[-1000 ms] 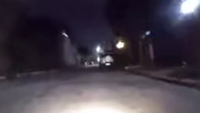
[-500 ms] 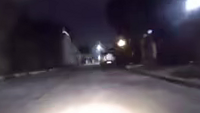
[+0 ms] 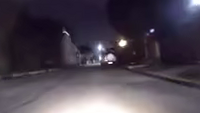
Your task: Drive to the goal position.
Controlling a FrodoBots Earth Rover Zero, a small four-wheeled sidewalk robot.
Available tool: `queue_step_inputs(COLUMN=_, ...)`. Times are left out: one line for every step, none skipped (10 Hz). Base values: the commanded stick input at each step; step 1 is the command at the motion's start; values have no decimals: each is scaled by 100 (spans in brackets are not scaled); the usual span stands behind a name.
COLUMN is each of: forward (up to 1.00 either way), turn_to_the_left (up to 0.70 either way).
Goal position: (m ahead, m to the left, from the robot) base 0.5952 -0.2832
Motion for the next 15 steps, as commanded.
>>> queue_step_inputs(forward=70, turn_to_the_left=0)
queue_step_inputs(forward=70, turn_to_the_left=0)
queue_step_inputs(forward=70, turn_to_the_left=0)
queue_step_inputs(forward=70, turn_to_the_left=0)
queue_step_inputs(forward=70, turn_to_the_left=0)
queue_step_inputs(forward=70, turn_to_the_left=0)
queue_step_inputs(forward=70, turn_to_the_left=0)
queue_step_inputs(forward=70, turn_to_the_left=0)
queue_step_inputs(forward=70, turn_to_the_left=0)
queue_step_inputs(forward=70, turn_to_the_left=0)
queue_step_inputs(forward=70, turn_to_the_left=0)
queue_step_inputs(forward=70, turn_to_the_left=0)
queue_step_inputs(forward=70, turn_to_the_left=0)
queue_step_inputs(forward=70, turn_to_the_left=0)
queue_step_inputs(forward=70, turn_to_the_left=0)
